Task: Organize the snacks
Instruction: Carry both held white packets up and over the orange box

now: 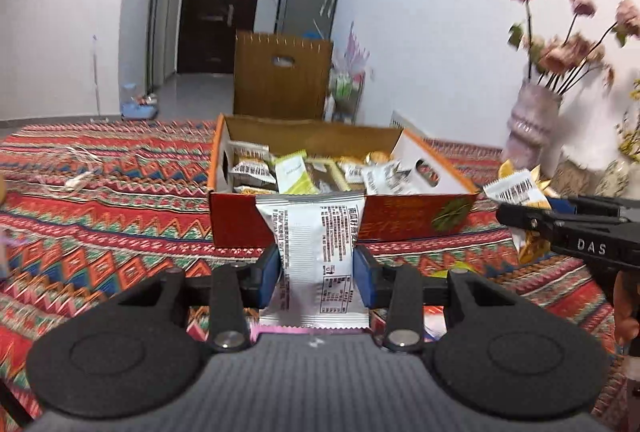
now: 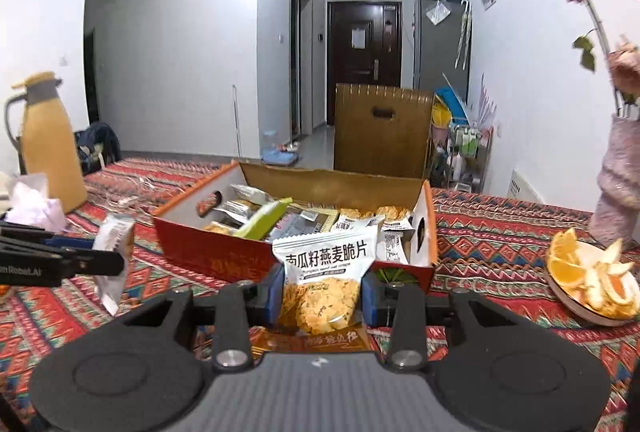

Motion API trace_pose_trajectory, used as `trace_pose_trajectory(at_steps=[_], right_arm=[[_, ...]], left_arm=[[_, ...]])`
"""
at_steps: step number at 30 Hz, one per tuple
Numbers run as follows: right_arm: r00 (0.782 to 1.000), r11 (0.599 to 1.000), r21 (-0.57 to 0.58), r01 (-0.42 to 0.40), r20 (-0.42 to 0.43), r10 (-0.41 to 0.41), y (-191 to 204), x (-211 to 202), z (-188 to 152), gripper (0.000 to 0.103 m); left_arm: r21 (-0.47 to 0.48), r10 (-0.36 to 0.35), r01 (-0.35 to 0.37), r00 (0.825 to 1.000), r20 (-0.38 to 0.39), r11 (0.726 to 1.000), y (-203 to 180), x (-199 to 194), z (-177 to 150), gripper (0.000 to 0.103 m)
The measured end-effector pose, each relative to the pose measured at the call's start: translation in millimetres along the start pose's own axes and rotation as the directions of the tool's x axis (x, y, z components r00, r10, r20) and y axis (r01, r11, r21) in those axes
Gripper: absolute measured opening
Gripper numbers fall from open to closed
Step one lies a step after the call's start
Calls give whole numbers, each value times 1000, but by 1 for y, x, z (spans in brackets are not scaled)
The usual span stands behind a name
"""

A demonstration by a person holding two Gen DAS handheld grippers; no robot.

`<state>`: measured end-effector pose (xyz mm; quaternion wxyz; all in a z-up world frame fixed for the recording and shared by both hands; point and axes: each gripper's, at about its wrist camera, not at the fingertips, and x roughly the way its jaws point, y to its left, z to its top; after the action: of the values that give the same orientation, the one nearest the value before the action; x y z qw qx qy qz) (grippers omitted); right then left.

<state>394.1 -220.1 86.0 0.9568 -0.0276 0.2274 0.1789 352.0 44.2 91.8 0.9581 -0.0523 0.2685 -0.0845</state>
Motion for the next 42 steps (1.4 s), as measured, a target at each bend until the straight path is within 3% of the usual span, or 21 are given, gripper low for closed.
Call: trace_pose_trajectory(at_steps=[5,11,23,27,34,42], right_arm=[[999,998,17,-54,-4,54,12,-53,-26,37],[993,993,48,-106,-52,109,26,-89,-66,37],[993,992,80,-97,-54,102,22,-119,-96,37],[995,993,74,-91,-31,94,12,-111,-84,37],[997,996,39,-79,28,78,-16,-74,-32,37],[996,993,82,-91,26,89,-45,4,27,37]], left_arm=[[-51,-21,21,1000,5,998,-18,-46,-28,39],[-88,-44,41,998,-37,995,-36,-71,-60,39],[-41,-70,69,997,-33,997,-65,-79,-62,39],[-22,-88,88,996,-5,996,-66,-62,-35,39],[40,-108,107,994,30,993,-73,-13,22,39],[39,-124,125,992,-29,991,-72,67,72,39]])
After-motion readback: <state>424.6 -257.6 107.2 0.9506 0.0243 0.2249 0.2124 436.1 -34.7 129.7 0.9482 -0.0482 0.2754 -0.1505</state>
